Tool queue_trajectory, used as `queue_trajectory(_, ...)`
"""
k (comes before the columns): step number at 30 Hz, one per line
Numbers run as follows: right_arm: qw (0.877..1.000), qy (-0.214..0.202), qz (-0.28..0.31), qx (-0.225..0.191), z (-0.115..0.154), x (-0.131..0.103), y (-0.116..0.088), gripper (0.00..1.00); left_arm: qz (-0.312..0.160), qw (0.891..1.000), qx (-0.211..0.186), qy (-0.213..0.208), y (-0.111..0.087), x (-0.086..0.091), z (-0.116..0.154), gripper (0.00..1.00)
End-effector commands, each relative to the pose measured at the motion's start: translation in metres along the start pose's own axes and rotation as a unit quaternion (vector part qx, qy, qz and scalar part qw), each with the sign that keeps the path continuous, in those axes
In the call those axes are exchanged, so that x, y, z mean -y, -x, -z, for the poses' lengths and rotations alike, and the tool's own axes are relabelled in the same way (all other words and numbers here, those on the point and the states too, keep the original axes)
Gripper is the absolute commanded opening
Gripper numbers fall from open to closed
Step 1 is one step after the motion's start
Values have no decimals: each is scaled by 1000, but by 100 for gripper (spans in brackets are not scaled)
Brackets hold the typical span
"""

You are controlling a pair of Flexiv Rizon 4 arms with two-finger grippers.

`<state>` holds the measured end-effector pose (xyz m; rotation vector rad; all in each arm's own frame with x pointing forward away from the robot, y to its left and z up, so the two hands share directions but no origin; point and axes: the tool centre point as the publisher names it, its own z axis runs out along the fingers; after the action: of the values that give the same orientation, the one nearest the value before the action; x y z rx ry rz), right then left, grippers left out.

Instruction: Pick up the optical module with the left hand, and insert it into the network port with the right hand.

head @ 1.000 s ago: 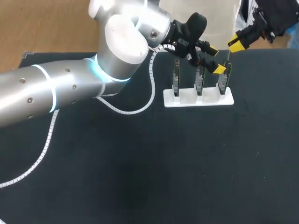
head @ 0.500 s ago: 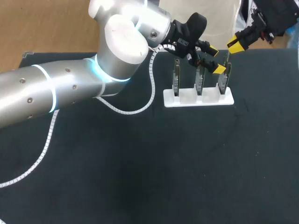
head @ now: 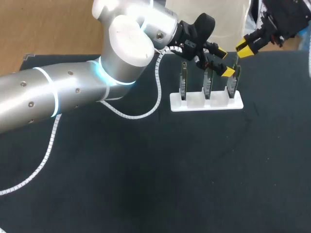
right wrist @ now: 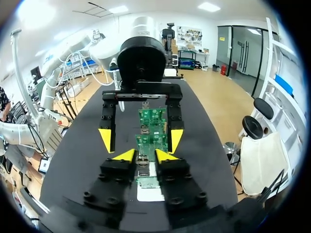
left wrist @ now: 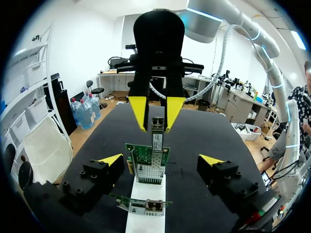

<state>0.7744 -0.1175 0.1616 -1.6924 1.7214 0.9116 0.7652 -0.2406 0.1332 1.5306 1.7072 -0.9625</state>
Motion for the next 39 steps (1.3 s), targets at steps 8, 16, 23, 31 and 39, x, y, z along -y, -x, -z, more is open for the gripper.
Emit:
queue_trajectory(8, 999, -5, -9, 36, 15, -3, 1, 100, 1, 1000, -2, -1, 1, -2, -1, 100)
queue_trajectory(16, 998, 6, -9, 63, 31, -4, 2, 100, 1, 1000, -2, -1, 1, -2, -1, 100)
queue_trajectory(23, 997, 8, -1, 70, 38, -6, 6, 100, 1, 1000, -2, -1, 1, -2, -1, 100)
queue_trajectory(31, 997, -7, 11, 79, 42, -6, 14, 0, 1, 1000, -2, -1, 1, -2, -1, 100)
queue_trajectory(39, 996, -9, 22, 81, 36, -4, 24, 0, 1, 1000, -2, -1, 1, -2, -1, 100)
